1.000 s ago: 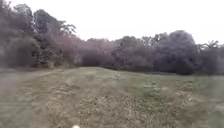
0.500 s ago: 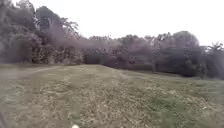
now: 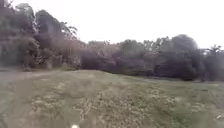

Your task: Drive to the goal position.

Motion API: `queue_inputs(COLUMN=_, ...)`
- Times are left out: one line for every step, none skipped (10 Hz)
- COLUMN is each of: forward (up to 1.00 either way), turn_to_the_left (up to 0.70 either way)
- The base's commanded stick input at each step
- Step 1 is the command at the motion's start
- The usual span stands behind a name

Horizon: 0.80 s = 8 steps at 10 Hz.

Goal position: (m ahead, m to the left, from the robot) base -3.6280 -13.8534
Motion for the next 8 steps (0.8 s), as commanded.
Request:
queue_inputs(forward=0.60, turn_to_the_left=-0.15)
queue_inputs(forward=0.60, turn_to_the_left=-0.15)
queue_inputs(forward=0.60, turn_to_the_left=-0.15)
queue_inputs(forward=0.60, turn_to_the_left=-0.15)
queue_inputs(forward=0.60, turn_to_the_left=-0.15)
queue_inputs(forward=0.60, turn_to_the_left=-0.15)
queue_inputs(forward=0.60, turn_to_the_left=-0.15)
queue_inputs(forward=0.60, turn_to_the_left=-0.15)
